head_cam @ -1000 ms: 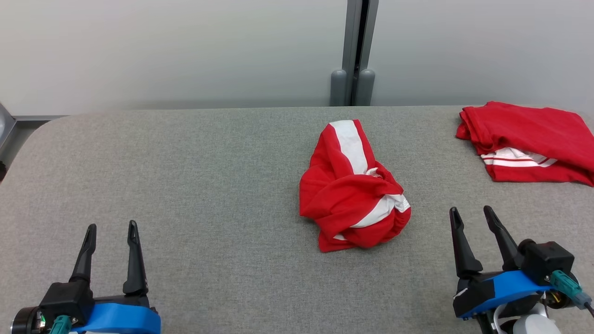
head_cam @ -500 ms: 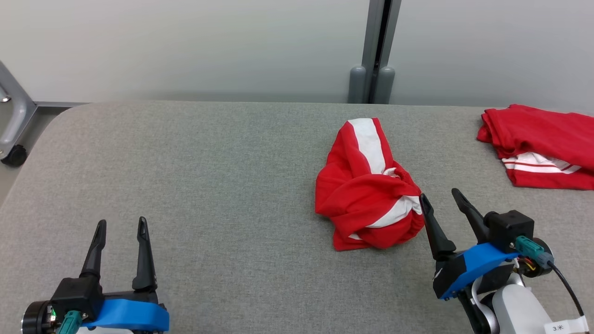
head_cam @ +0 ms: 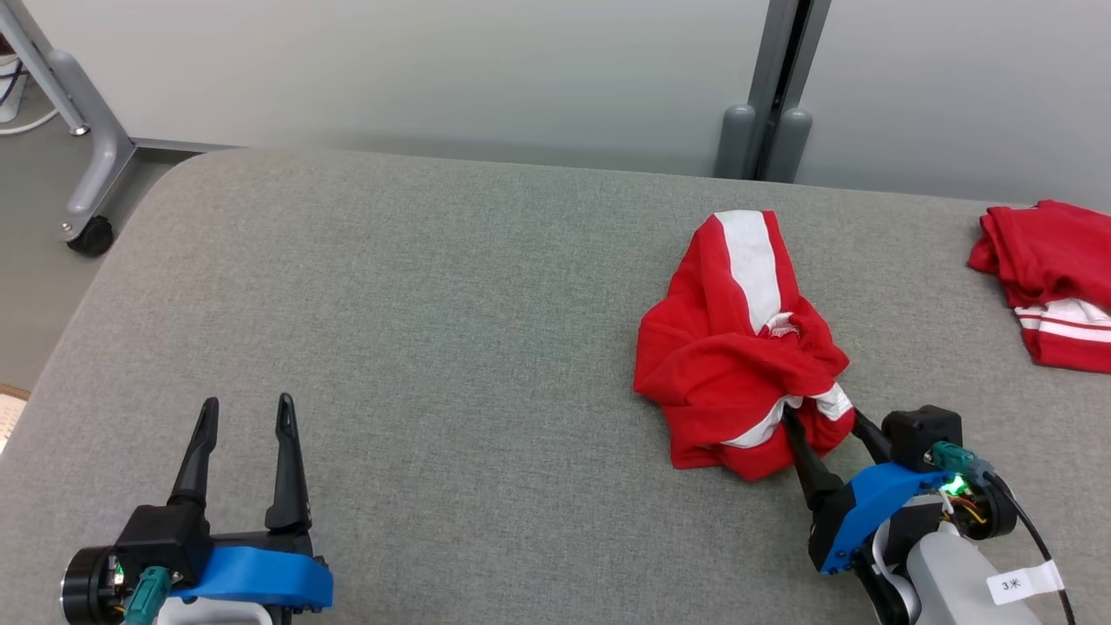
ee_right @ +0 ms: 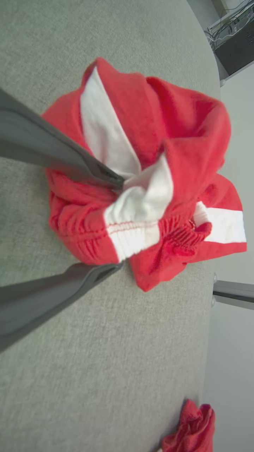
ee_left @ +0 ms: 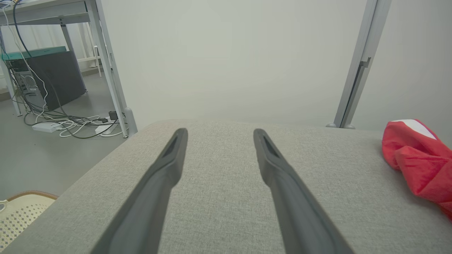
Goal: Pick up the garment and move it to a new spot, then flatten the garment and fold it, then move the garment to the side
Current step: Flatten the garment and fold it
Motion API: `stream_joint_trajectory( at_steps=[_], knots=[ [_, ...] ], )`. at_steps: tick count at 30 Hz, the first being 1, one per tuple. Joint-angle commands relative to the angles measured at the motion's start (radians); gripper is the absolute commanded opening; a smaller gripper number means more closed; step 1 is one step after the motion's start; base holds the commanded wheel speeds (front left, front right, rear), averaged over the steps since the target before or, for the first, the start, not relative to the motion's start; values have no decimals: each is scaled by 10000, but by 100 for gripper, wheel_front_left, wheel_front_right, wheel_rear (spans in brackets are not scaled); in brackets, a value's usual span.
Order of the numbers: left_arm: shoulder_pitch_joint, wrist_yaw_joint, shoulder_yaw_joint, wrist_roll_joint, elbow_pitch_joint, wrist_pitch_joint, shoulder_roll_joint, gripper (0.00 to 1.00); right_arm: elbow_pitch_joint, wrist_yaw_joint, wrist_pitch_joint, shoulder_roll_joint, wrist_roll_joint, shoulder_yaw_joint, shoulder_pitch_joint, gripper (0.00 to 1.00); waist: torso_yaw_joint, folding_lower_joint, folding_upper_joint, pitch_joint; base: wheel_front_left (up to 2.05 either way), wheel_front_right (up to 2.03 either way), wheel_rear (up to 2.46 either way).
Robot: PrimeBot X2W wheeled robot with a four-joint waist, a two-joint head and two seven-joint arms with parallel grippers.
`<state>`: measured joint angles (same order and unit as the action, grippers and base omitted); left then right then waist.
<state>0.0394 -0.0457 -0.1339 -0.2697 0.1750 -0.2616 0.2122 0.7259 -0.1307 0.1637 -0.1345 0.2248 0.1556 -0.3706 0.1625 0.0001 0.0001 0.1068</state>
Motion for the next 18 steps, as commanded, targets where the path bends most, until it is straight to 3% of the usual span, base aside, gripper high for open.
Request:
stream_joint_trajectory(
  at_steps=[1,2,3,11,18],
  knots=[
    [125,24,57,98,21,-47,-62,100,376,-1,197,-31,139,116,-284,100,78,-1,-1,45,0,0,0],
    [141,40,74,92,27,-47,-74,100,562,-1,303,-26,229,174,-376,5,94,-1,-1,53,0,0,0],
    [149,57,91,108,30,-47,-87,100,691,-1,421,-24,309,209,-448,0,103,-1,-1,60,0,0,0],
    [77,139,299,170,120,-47,-160,100,1179,-1,962,-630,598,-300,-866,0,-228,-1,-1,-17,0,0,0],
    [169,246,358,263,147,-47,-293,100,405,-1,1017,-1595,331,-1569,-1072,0,-528,-1,-1,-15,0,0,0]
  ],
)
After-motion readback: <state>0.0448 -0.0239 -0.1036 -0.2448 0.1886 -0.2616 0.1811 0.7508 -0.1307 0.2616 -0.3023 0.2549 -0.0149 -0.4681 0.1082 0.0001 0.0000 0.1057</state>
